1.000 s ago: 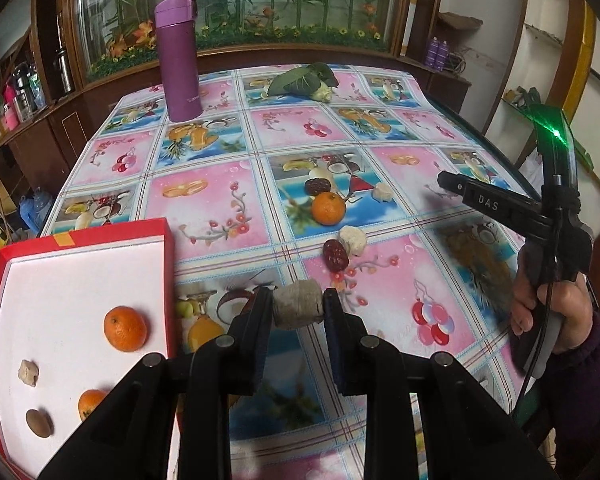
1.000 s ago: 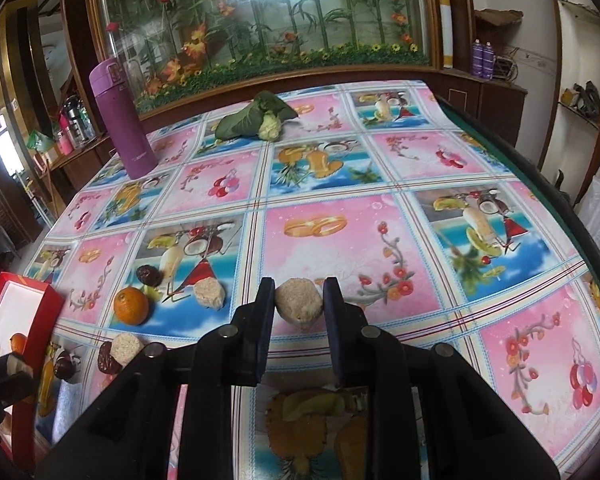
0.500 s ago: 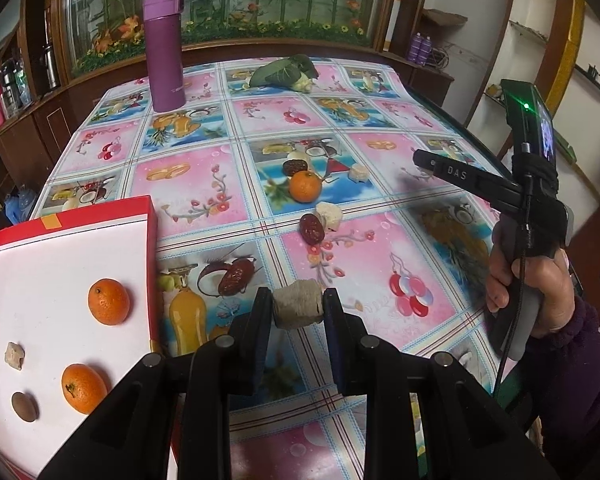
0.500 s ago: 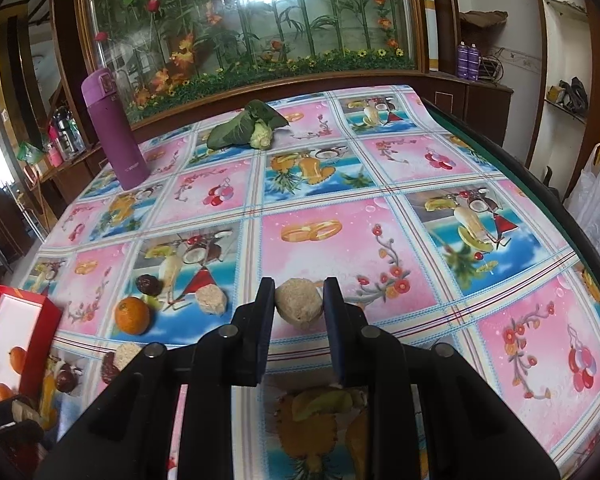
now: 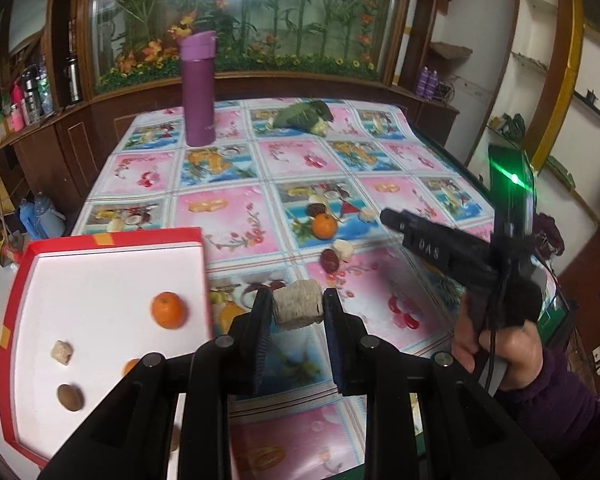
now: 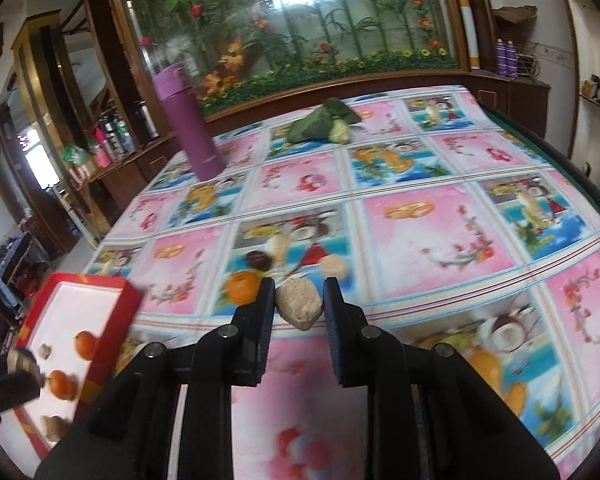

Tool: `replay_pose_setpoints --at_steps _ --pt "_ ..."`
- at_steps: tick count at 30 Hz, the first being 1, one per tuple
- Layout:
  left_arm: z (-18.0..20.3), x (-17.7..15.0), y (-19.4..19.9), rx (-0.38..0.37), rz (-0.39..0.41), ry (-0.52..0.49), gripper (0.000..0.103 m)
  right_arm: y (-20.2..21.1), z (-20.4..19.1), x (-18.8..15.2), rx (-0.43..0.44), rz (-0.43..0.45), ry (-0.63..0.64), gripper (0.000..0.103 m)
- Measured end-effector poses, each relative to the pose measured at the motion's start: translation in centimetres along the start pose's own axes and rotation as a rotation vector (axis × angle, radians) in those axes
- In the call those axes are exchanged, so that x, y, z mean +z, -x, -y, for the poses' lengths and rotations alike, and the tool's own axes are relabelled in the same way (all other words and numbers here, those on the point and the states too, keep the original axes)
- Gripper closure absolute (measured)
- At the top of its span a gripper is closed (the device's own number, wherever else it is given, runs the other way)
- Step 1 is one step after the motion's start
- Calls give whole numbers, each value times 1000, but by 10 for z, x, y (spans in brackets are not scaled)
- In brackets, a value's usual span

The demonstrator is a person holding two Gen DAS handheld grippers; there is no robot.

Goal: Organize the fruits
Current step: 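Carry both cake cubes over the red-rimmed tray and open both tools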

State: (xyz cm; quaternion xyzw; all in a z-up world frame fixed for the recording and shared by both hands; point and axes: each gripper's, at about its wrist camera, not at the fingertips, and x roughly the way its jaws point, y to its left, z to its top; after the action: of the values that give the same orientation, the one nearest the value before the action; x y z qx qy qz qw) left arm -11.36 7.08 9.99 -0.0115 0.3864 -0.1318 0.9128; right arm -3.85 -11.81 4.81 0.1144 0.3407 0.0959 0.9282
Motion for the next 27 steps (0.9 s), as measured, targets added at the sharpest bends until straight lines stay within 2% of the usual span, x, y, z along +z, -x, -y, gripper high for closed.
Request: replay_pose_setpoints --at_steps 8,13,16,22,27 --pt "-59 -3 27 118 51 94 78 -6 -76 -10 142 -67 70 76" --pt "-103 -10 33 205 54 176 78 -9 -130 -8 235 -96 153 76" --pt "-125 -15 34 248 47 219 78 -19 -160 -6 298 -144 174 76" --pt "-162 -21 27 347 15 268 78 -39 -211 -10 354 -227 249 76" --pt "-184 -30 24 384 -6 308 78 -49 -232 -15 378 -254 283 76"
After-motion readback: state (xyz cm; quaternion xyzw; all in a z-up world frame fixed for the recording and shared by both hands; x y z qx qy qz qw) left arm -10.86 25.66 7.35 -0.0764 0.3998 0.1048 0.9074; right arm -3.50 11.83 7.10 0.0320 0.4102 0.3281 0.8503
